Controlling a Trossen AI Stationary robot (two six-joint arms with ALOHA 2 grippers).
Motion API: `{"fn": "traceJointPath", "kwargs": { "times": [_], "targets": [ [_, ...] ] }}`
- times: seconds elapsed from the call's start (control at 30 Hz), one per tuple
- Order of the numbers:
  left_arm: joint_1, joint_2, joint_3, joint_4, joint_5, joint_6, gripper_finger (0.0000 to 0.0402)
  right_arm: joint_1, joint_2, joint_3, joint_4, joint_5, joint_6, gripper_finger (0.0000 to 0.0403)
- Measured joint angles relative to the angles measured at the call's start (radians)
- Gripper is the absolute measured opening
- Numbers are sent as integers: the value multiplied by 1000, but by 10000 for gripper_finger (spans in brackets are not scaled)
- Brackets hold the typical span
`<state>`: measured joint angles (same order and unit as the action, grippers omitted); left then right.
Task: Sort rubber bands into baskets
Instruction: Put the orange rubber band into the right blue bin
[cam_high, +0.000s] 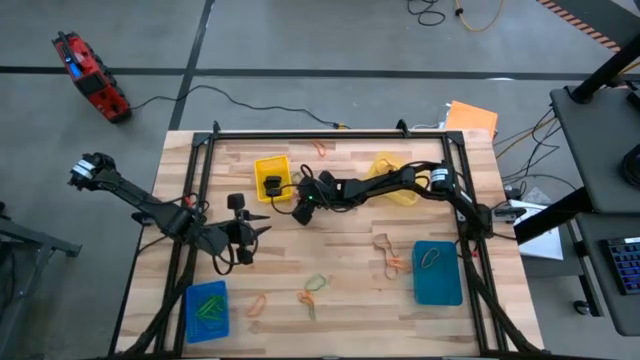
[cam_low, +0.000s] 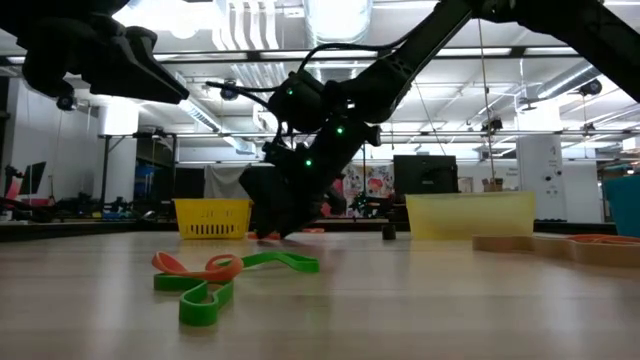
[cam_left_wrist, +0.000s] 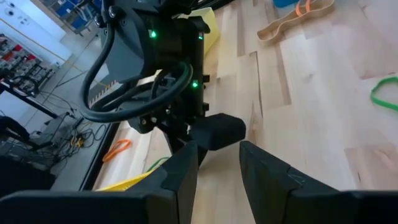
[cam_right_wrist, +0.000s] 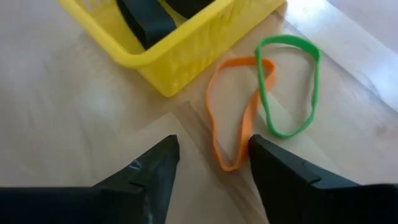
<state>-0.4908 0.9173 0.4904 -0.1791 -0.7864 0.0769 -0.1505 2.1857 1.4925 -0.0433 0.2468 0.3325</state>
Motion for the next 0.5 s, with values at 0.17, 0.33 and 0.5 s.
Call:
{"fn": "traceJointPath", "kwargs": {
  "times": [0.17,0.33,0.5],
  "targets": [
    [0,0,0,-1,0,0,104,-3,0,0,-16,26,7,129],
    [0,0,0,-1,0,0,104,-9,2,0,-23,28,6,51],
    [0,0,-1,0,0,-1,104,-6,-6,0,-40,28,-12,13]
  ]
}}
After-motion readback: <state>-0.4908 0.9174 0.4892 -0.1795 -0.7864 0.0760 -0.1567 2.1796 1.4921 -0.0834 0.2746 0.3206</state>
